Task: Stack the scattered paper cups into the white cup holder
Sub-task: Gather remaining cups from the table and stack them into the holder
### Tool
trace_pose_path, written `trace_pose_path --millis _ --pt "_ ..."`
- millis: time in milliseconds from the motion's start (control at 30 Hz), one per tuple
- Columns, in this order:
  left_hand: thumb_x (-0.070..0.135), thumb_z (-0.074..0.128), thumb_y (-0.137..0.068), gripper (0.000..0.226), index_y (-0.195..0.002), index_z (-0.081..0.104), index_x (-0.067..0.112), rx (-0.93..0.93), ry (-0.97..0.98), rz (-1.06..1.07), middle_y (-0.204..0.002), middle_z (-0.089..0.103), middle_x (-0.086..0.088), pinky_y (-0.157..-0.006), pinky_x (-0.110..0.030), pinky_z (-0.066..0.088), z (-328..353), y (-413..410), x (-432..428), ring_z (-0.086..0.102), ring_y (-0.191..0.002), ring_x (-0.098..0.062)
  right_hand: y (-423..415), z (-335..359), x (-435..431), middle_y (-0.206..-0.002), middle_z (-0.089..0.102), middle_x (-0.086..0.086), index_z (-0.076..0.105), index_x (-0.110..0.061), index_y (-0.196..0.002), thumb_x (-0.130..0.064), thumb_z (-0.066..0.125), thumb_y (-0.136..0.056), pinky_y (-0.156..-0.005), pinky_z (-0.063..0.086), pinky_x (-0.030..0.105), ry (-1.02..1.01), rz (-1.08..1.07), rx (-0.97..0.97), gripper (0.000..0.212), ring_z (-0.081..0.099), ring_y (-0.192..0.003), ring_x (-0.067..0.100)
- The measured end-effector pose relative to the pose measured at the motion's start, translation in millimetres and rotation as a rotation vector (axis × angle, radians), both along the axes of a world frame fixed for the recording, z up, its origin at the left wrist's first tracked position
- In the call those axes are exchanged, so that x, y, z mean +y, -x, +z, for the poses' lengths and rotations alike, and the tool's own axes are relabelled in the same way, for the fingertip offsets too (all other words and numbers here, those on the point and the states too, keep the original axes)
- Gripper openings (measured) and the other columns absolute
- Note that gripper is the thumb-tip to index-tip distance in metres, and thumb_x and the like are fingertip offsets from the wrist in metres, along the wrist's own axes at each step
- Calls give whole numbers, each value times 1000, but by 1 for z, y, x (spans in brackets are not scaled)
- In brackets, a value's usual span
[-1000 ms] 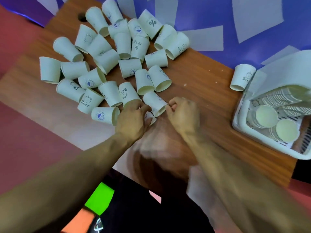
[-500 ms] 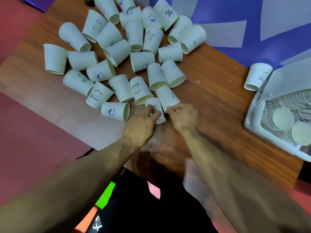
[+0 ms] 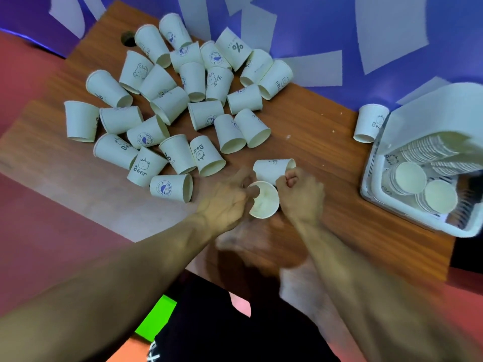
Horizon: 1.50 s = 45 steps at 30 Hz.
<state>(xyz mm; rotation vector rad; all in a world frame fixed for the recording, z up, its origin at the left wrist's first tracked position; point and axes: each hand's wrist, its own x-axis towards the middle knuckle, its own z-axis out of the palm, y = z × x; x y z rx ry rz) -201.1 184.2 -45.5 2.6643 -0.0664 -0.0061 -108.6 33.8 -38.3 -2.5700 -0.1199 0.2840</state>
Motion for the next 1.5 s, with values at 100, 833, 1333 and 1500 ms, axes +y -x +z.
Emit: trace_pose_path --millis 100,833,1333,1500 --pt "21 46 -79 21 -72 62 9 -12 -4 -4 -95 64 -6 -49 -25 35 5 -9 -20 55 -59 -28 1 7 -30 -64 62 -3 60 -15 -71 -24 59 -82 -62 49 35 -23 -53 -43 14 60 -63 23" --pt "16 65 -83 10 -91 71 19 -114 70 -419 -131 47 -3 -70 -35 49 74 -97 -148 55 -93 -20 2 66 -227 -82 60 1 62 -14 -82 -21 63 -77 -74 35 38 137 -131 -606 8 54 -82 27" --pt "31 55 -91 14 -97 67 24 -321 -268 -363 -87 63 1 -68 -36 32 100 -131 -231 55 -80 -29 -30 80 -300 -81 59 1 59 -16 -88 -8 63 -84 -73 31 34 197 -58 -582 10 51 -75 25" --pt "24 56 -87 14 -94 68 22 -340 -285 -311 -81 63 0 -67 -32 22 99 -154 -255 55 -76 -29 -55 72 -309 -81 60 2 59 -14 -87 -13 62 -83 -72 34 37 125 -30 -566 5 52 -75 27"
